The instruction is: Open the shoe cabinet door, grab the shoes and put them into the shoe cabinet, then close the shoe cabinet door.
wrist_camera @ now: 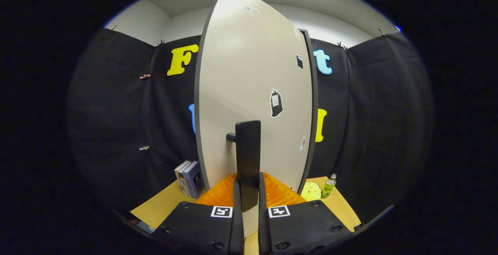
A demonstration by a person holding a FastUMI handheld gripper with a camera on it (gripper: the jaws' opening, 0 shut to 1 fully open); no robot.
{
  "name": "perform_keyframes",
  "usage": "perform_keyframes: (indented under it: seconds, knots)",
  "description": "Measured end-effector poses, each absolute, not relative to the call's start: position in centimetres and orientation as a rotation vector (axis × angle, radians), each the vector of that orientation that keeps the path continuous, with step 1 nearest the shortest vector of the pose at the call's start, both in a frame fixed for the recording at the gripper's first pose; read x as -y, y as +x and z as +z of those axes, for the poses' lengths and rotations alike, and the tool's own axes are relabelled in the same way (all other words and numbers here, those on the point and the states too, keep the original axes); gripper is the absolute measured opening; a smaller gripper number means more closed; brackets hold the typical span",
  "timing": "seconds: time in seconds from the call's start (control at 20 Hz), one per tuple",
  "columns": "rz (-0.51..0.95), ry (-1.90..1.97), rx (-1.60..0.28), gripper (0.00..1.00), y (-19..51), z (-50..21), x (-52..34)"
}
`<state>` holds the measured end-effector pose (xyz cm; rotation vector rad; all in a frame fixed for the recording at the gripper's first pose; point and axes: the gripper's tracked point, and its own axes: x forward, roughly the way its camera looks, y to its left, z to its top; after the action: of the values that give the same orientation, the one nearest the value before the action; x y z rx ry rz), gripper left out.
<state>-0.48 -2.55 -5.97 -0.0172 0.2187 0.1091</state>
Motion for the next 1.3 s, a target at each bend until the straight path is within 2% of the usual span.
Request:
perform_keyframes:
  seconds: [0.75, 1.1, 1.3]
  knots:
    - [-0.092, 0.013, -0.236, 0.19, -4.2, -5.7, 11.0]
    - [-0.229, -0.016, -0.143, 0.19, -8.7, -2.8, 15.0]
    - [-0.238, -0.052, -0.152, 0.19, -9.9, -3.9, 14.8]
